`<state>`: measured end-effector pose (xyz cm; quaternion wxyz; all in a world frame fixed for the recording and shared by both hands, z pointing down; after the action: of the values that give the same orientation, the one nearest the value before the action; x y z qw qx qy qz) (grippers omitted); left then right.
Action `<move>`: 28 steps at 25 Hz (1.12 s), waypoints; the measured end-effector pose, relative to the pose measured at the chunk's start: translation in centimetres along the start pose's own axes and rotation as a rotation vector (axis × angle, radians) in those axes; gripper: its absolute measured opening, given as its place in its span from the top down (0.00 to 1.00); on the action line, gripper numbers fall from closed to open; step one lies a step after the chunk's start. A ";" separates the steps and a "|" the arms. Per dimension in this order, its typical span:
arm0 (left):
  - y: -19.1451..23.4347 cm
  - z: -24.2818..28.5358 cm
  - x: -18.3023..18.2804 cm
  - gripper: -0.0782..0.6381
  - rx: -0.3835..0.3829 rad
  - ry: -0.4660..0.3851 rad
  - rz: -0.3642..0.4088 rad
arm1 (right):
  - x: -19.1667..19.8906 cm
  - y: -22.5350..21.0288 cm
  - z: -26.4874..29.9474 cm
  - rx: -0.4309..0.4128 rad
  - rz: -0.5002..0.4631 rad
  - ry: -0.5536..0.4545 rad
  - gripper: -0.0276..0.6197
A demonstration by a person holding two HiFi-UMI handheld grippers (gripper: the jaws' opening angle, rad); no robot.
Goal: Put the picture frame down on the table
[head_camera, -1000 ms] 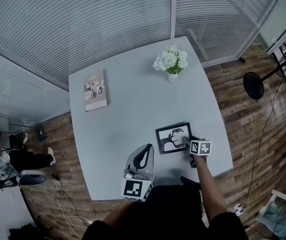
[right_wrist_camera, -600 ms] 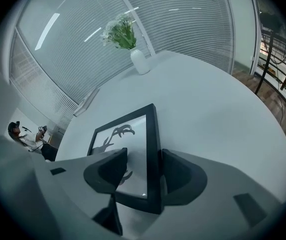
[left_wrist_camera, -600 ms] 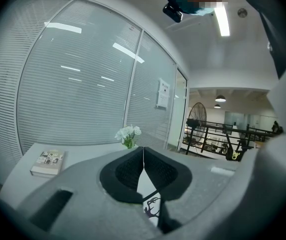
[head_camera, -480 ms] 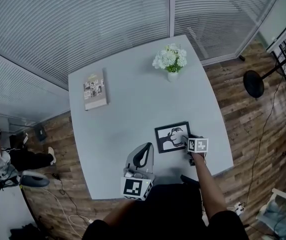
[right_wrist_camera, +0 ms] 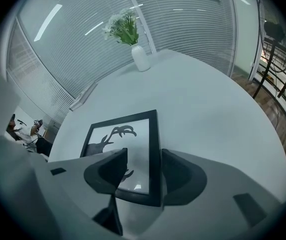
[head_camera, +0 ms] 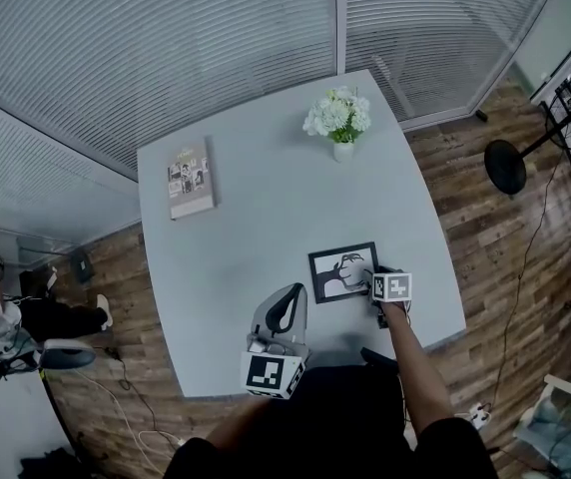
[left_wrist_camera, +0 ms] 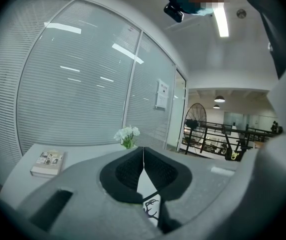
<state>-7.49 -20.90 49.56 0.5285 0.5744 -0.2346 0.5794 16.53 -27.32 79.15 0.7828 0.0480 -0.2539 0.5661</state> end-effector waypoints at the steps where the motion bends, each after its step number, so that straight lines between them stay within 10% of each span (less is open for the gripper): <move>1: -0.1 -0.1 -0.1 0.87 0.000 -0.007 0.002 | 0.0 0.0 -0.2 0.001 0.000 -0.003 0.63; 28: -3.0 -15.2 2.1 0.87 0.093 -0.077 -0.009 | 7.4 10.0 -15.6 0.100 -0.038 -0.284 0.91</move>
<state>-10.69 -5.83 47.02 0.4944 0.6213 -0.2248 0.5649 14.47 -11.72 66.85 0.7462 0.1714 -0.3323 0.5507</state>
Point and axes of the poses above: the fingertips, and each gripper's own axes: z forward along the fingers, y to its left, x out of its underside, the point moved 6 cm from there along -z, backward along the fingers, and after that the axes turned 11 degrees about -z, right-handed, at the moved point
